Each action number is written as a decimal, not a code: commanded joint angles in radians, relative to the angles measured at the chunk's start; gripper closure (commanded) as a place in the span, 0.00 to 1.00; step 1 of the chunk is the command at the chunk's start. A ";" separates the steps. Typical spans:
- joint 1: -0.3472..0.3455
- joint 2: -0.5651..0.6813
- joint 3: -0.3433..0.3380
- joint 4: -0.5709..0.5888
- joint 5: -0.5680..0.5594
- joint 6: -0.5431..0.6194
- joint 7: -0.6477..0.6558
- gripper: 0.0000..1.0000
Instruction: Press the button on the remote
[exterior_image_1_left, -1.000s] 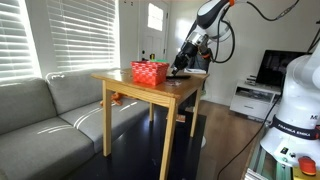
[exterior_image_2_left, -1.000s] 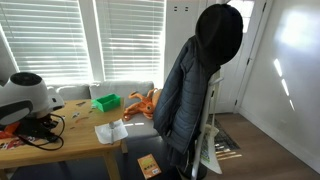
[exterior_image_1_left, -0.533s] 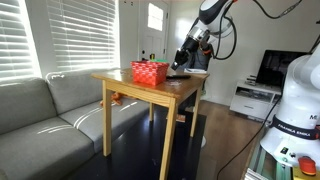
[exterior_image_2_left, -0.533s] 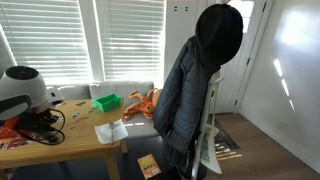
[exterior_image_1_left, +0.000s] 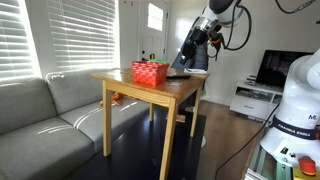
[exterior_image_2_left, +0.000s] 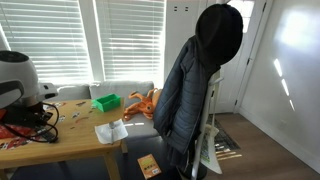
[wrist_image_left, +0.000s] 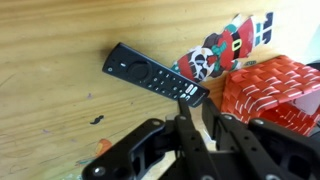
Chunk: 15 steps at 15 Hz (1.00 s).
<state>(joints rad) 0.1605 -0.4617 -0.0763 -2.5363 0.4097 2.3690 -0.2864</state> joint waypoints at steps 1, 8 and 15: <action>-0.052 -0.115 0.030 -0.015 -0.096 -0.123 0.095 0.47; -0.095 -0.270 0.022 -0.009 -0.165 -0.337 0.140 0.01; -0.123 -0.301 0.012 0.000 -0.190 -0.404 0.141 0.00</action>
<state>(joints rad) 0.0332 -0.7634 -0.0607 -2.5378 0.2226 1.9647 -0.1475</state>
